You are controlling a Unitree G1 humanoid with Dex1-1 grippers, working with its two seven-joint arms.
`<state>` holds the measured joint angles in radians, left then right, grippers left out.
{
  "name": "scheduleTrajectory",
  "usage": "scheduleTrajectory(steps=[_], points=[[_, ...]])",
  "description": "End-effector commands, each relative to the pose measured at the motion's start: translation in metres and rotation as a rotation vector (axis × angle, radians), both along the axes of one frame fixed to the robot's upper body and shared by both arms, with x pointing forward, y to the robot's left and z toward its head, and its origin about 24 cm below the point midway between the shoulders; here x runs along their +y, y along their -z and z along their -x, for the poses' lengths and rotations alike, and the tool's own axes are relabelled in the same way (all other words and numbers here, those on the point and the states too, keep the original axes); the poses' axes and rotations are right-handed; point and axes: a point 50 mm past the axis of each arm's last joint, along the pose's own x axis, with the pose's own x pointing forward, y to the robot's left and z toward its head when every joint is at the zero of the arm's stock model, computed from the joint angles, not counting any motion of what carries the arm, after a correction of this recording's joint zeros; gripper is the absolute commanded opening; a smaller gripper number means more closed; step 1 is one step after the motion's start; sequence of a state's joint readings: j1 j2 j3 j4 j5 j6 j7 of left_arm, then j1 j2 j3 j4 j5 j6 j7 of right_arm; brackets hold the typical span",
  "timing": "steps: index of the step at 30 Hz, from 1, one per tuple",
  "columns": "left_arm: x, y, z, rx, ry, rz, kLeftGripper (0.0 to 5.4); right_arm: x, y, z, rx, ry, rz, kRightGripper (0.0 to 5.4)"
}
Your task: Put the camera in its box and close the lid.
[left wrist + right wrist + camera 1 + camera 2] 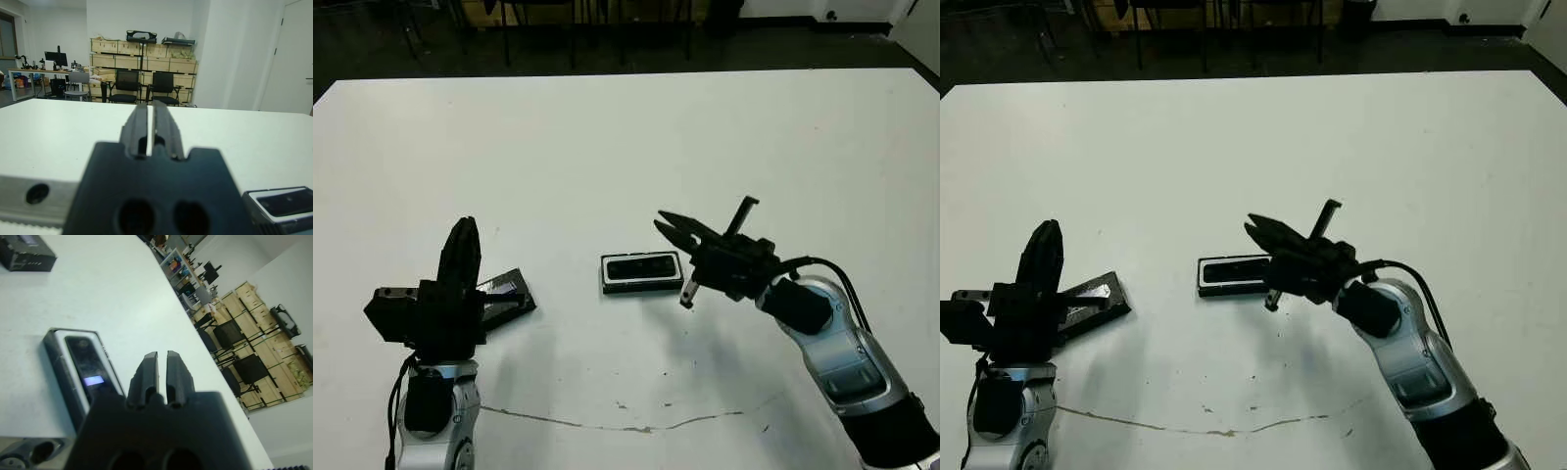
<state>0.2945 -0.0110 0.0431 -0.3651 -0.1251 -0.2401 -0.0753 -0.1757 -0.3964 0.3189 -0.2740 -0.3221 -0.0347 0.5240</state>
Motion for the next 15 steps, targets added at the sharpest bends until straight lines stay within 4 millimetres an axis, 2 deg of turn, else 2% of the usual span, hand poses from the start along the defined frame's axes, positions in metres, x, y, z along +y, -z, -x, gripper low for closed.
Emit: scheduleTrajectory(steps=[1,15], points=[[0.002,0.006,0.002,0.040,-0.012,-0.009,0.00,-0.004,0.011,0.003,0.047,-0.006,0.027,0.01],[0.001,0.007,0.003,0.043,-0.006,-0.005,0.00,-0.014,0.040,-0.002,0.184,0.069,0.170,0.01]])
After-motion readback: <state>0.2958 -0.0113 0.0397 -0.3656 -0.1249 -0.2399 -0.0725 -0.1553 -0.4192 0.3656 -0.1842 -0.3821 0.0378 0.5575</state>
